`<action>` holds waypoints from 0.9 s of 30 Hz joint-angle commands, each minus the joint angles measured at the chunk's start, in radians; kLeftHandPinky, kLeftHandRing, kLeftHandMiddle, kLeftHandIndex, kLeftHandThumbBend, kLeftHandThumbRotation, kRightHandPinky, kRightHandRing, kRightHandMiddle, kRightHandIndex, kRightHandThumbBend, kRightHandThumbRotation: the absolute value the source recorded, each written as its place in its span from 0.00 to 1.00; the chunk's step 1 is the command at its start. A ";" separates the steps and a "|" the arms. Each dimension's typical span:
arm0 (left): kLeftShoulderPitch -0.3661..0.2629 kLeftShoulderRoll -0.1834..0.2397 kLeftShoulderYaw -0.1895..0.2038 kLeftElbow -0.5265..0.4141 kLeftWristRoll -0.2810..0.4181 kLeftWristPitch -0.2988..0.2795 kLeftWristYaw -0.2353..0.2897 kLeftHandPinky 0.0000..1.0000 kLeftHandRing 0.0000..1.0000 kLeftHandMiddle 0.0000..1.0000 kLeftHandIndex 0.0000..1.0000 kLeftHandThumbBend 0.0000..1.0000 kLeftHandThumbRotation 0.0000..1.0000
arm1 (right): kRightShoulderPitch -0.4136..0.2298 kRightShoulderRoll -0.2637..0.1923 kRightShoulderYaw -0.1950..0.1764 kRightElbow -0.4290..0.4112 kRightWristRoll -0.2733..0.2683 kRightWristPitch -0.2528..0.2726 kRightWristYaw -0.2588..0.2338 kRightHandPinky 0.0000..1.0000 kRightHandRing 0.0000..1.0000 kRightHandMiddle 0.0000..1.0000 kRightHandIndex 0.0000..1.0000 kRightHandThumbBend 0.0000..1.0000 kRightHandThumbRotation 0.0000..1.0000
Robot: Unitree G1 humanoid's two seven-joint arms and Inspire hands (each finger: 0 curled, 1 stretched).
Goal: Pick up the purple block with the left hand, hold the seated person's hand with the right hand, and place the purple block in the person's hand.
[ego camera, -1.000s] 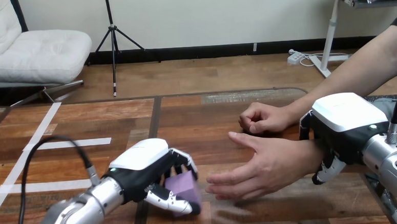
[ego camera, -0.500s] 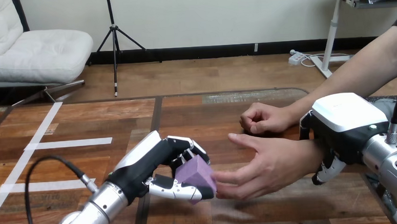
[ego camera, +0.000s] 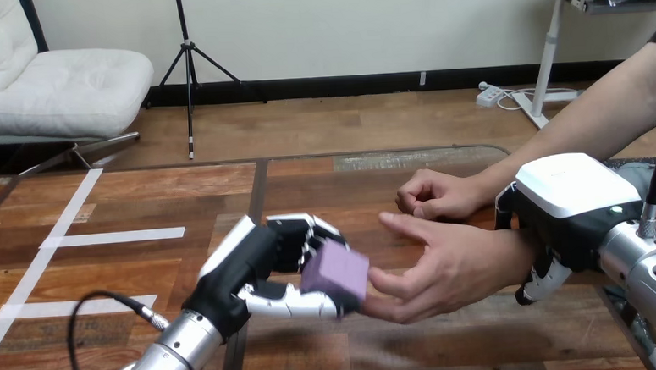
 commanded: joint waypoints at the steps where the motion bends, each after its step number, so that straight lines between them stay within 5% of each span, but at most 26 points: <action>1: -0.093 -0.078 0.136 -0.003 -0.149 -0.016 -0.055 0.37 0.43 0.51 0.52 0.80 0.10 | -0.045 -0.007 -0.037 -0.025 0.012 0.003 -0.019 0.30 0.38 0.46 0.53 0.83 0.00; 27: -0.121 -0.133 0.231 0.010 -0.123 0.029 -0.107 0.39 0.45 0.51 0.51 0.83 0.10 | -0.056 -0.013 -0.044 -0.025 0.015 -0.016 -0.032 0.29 0.38 0.46 0.51 0.86 0.00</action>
